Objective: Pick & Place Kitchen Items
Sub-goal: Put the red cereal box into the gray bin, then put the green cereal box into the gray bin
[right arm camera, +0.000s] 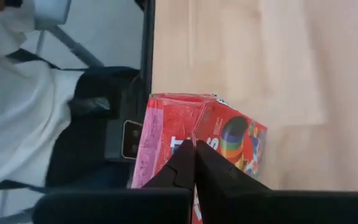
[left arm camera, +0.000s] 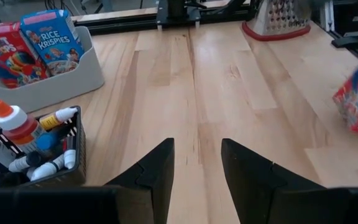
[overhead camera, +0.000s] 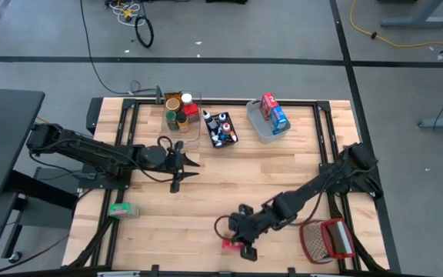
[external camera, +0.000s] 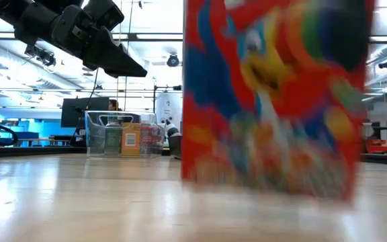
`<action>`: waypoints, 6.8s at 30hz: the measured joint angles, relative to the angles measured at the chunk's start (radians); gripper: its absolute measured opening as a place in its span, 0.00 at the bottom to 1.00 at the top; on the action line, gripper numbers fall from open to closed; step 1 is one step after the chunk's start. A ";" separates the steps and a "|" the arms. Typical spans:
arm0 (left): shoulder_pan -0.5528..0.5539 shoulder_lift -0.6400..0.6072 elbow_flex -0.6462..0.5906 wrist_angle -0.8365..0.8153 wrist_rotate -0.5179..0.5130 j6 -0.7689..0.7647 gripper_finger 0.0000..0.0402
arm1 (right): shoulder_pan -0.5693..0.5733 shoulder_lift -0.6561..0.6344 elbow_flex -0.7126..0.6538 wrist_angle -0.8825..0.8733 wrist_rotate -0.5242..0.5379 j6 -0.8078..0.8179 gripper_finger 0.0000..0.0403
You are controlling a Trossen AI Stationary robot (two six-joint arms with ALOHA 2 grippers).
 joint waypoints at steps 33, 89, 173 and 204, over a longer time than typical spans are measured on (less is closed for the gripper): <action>0.000 0.000 0.000 -0.010 0.001 0.010 0.35 | -0.934 -0.553 -0.084 -0.508 0.125 -0.342 0.01; 0.000 0.000 0.000 -0.029 -0.026 -0.006 0.35 | -1.422 -0.380 -0.301 -0.030 -0.285 -0.390 0.02; -0.129 0.000 0.273 -0.513 0.086 0.093 0.42 | -0.356 -0.372 -0.300 0.362 0.162 -0.652 0.26; -0.685 0.000 0.536 -1.431 0.178 -0.968 0.50 | -0.326 -0.168 -0.300 0.764 0.282 -1.046 0.61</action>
